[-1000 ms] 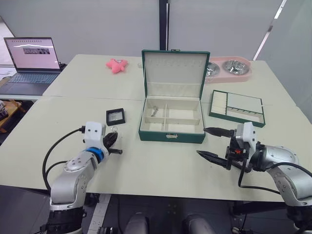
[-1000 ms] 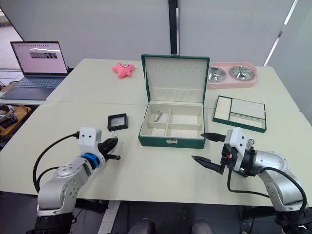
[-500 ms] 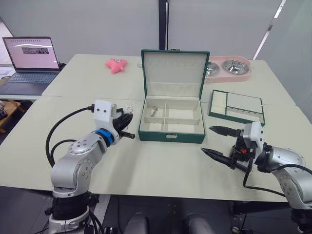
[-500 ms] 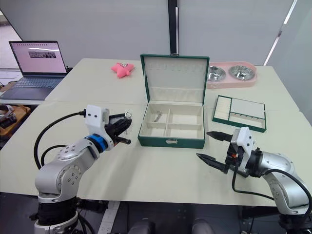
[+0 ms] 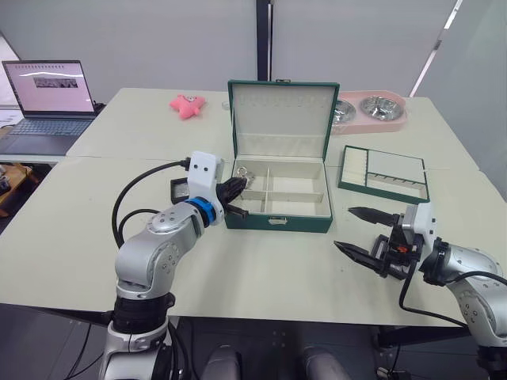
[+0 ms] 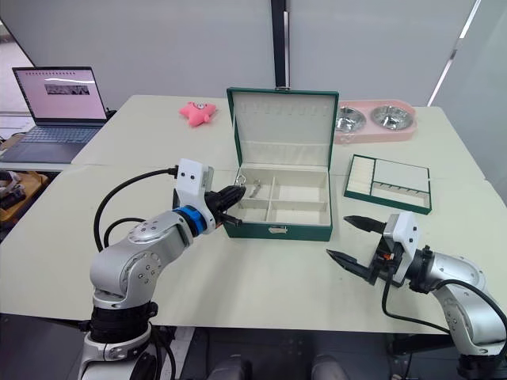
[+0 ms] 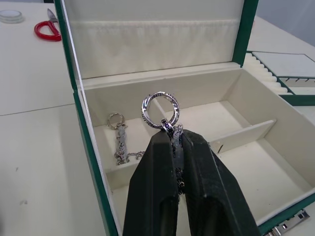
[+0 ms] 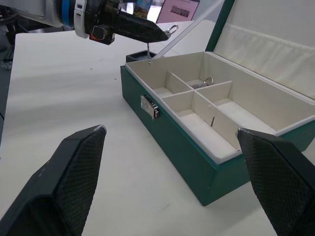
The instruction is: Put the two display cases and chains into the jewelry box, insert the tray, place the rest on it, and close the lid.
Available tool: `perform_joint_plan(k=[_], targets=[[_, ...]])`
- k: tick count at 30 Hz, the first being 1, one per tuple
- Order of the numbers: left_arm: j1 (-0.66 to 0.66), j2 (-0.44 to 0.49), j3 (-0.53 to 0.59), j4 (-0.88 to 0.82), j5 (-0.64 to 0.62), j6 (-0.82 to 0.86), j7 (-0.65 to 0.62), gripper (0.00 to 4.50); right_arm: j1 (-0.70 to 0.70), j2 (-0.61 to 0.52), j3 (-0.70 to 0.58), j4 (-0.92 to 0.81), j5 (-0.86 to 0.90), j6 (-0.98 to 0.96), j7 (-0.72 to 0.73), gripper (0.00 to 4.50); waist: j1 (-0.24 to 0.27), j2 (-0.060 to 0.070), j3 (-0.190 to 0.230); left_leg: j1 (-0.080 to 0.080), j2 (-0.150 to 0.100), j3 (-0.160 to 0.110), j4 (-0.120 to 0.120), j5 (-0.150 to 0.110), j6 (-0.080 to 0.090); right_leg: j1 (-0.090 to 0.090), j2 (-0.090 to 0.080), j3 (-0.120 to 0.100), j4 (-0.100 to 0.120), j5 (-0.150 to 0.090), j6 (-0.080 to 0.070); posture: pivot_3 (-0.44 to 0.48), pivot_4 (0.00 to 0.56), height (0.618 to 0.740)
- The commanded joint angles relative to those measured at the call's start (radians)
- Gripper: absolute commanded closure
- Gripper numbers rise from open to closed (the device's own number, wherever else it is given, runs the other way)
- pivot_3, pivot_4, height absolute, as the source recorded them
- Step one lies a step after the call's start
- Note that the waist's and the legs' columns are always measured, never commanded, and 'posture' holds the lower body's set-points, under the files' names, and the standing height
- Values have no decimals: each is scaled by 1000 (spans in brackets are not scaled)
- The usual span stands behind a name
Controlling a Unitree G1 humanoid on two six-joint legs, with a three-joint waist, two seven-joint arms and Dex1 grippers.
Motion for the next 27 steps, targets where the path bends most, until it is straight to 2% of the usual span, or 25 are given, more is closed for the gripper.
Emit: perform_joint_plan(k=[1, 11, 17, 25, 27], targets=[[-14, -2, -19, 4, 13, -23, -11, 4492, 5, -3, -29, -28, 7, -13, -11, 0, 0, 0, 0, 0, 0, 0, 0, 0, 0, 0, 0, 0, 0, 0, 0, 0, 150, 740], [-11, -17, -33, 16, 15, -33, -25, 4492, 17, -6, -31, -52, 13, 0, -36, 0, 1, 0, 0, 0, 0, 0, 0, 0, 0, 0, 0, 0, 0, 0, 0, 0, 150, 740], [-8, -21, -30, 18, 17, -43, -26, 2733, 17, -9, -29, -61, 19, 7, -45, 0, 1, 0, 0, 0, 0, 0, 0, 0, 0, 0, 0, 0, 0, 0, 0, 0, 150, 740], [-4, -30, -30, 19, 16, -53, -25, 114, 2, -11, -25, -62, 21, 20, -49, 0, 1, 0, 0, 0, 0, 0, 0, 0, 0, 0, 0, 0, 0, 0, 0, 0, 150, 740], [-4, -32, -30, 18, 15, -54, -28, 23, -1, -11, -25, -62, 21, 23, -48, 0, 1, 0, 0, 0, 0, 0, 0, 0, 0, 0, 0, 0, 0, 0, 0, 0, 150, 740]])
